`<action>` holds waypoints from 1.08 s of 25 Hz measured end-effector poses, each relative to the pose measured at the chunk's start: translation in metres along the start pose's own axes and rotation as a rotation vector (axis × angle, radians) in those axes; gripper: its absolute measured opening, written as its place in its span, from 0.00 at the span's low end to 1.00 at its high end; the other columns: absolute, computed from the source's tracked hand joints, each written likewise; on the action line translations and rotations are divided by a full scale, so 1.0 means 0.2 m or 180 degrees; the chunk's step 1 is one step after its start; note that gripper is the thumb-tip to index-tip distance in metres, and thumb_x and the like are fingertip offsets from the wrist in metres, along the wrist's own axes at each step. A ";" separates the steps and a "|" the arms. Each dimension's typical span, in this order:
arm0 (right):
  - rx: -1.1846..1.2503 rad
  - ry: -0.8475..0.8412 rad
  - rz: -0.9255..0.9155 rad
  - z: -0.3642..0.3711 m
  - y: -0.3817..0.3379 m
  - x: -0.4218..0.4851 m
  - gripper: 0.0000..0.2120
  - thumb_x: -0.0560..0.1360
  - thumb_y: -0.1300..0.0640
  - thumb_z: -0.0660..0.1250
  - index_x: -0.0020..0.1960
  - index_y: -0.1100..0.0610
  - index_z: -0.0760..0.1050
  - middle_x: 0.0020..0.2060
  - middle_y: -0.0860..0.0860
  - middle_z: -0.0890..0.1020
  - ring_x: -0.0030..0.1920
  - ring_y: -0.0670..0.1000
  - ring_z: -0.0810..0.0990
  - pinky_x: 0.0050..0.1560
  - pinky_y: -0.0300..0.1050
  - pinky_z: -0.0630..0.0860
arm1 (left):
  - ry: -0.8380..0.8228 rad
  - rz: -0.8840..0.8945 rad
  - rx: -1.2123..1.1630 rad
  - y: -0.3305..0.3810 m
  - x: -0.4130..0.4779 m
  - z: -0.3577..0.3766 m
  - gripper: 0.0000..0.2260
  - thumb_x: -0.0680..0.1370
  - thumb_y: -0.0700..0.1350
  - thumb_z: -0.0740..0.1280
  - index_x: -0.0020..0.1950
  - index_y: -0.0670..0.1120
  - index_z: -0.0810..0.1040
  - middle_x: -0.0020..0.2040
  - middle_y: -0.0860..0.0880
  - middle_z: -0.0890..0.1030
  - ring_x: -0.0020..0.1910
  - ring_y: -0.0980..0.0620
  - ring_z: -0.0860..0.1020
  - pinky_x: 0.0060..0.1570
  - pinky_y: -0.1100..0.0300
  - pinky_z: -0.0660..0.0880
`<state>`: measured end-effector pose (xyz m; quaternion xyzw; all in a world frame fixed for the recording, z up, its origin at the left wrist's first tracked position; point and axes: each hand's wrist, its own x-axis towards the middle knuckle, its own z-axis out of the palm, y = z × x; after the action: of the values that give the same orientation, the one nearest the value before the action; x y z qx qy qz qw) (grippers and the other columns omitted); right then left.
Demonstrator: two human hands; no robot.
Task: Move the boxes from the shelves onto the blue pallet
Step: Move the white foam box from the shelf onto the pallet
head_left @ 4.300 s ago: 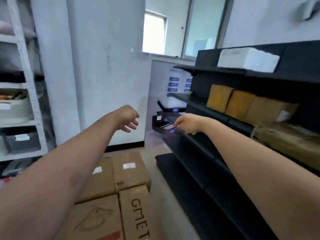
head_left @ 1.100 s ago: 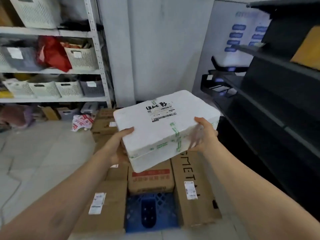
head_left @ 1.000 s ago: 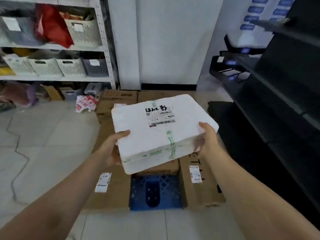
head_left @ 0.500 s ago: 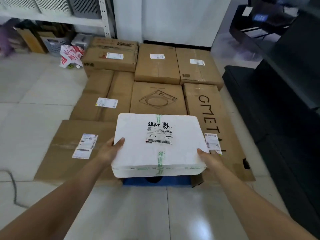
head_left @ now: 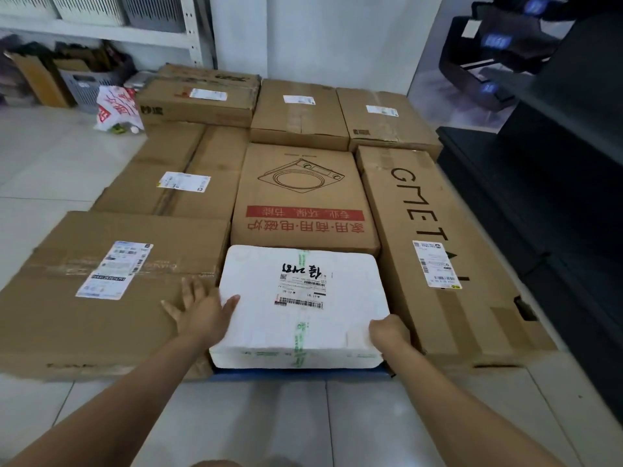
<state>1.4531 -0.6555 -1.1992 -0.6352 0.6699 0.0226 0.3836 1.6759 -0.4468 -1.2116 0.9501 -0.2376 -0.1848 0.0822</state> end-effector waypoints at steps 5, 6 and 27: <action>0.0314 0.0044 -0.0156 0.11 0.08 0.03 0.25 0.77 0.59 0.63 0.70 0.65 0.61 0.65 0.62 0.72 0.62 0.63 0.74 0.53 0.48 0.73 | 0.0064 0.0941 0.1477 -0.01 -0.02 0.10 0.35 0.77 0.67 0.44 0.78 0.49 0.50 0.79 0.45 0.43 0.76 0.45 0.35 0.58 0.29 0.26; 0.0303 0.0028 -0.0171 0.12 0.08 0.04 0.30 0.76 0.56 0.66 0.72 0.64 0.58 0.66 0.62 0.71 0.62 0.63 0.74 0.55 0.49 0.73 | 0.0019 0.1116 0.1787 -0.01 -0.01 0.11 0.39 0.74 0.70 0.43 0.78 0.47 0.50 0.79 0.46 0.45 0.77 0.46 0.36 0.59 0.27 0.28; -0.1664 0.0961 -0.1438 -0.47 0.08 0.29 0.27 0.78 0.45 0.59 0.71 0.59 0.64 0.70 0.62 0.66 0.70 0.63 0.64 0.67 0.56 0.67 | 0.0365 0.0006 0.0491 -0.36 0.01 -0.03 0.39 0.72 0.73 0.43 0.78 0.54 0.45 0.79 0.43 0.42 0.77 0.43 0.42 0.70 0.33 0.41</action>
<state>1.3994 -0.7492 -1.1727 -0.8396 0.5336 0.0136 0.1008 1.7112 -0.3838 -1.2242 0.9624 -0.2469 -0.1111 0.0225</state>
